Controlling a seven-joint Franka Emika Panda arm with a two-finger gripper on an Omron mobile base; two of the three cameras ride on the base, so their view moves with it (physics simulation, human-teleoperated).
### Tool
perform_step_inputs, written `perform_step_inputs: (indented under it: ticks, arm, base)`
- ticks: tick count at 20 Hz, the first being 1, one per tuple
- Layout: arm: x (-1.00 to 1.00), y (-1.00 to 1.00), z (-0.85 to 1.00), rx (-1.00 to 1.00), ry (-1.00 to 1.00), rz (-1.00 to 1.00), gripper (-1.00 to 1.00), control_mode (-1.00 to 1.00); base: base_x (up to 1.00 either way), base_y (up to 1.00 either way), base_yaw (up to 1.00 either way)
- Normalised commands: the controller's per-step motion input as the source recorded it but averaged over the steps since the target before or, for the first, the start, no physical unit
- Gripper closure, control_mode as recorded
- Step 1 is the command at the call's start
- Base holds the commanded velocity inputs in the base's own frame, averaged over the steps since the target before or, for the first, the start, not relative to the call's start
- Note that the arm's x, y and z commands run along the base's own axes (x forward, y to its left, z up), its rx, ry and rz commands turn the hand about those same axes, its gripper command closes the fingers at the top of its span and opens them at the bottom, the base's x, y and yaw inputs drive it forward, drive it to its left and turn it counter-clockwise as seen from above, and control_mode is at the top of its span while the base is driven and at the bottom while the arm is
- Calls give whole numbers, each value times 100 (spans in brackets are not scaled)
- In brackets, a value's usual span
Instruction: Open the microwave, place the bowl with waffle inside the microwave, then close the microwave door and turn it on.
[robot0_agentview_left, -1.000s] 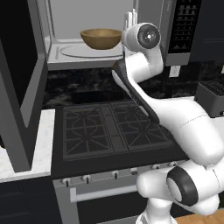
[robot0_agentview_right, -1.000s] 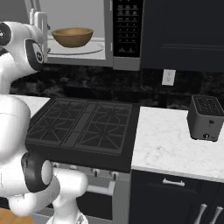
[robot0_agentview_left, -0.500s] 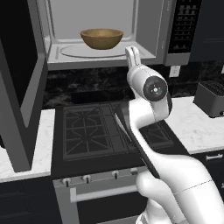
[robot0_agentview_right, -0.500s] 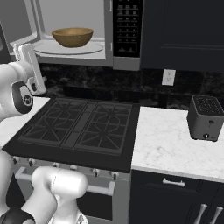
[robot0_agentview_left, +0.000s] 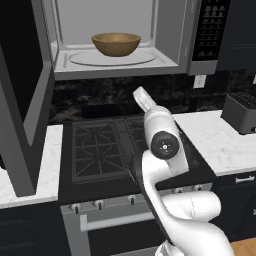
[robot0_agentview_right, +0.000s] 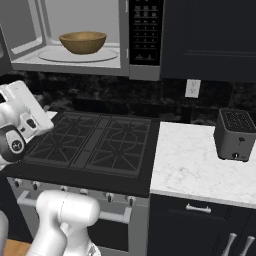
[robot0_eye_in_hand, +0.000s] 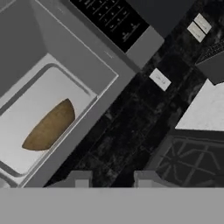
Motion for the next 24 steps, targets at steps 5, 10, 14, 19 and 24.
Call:
perform_step_inputs:
  ticks: [5, 10, 14, 19, 24]
  arm:
    - [-58, 31, -28, -45, -10, -10, 100, -100]
    - [-55, 54, -24, -46, -13, -10, 100, -100]
    - [-60, 67, -8, -48, -12, -9, 100, -100]
    - [-52, 63, -1, -44, -13, -10, 100, -100]
    - [-15, 31, -18, -37, -22, -7, 100, -100]
  base:
    - [0, 0, 0]
    - [0, 0, 0]
    - [0, 0, 0]
    - [0, 0, 0]
    - [0, 0, 0]
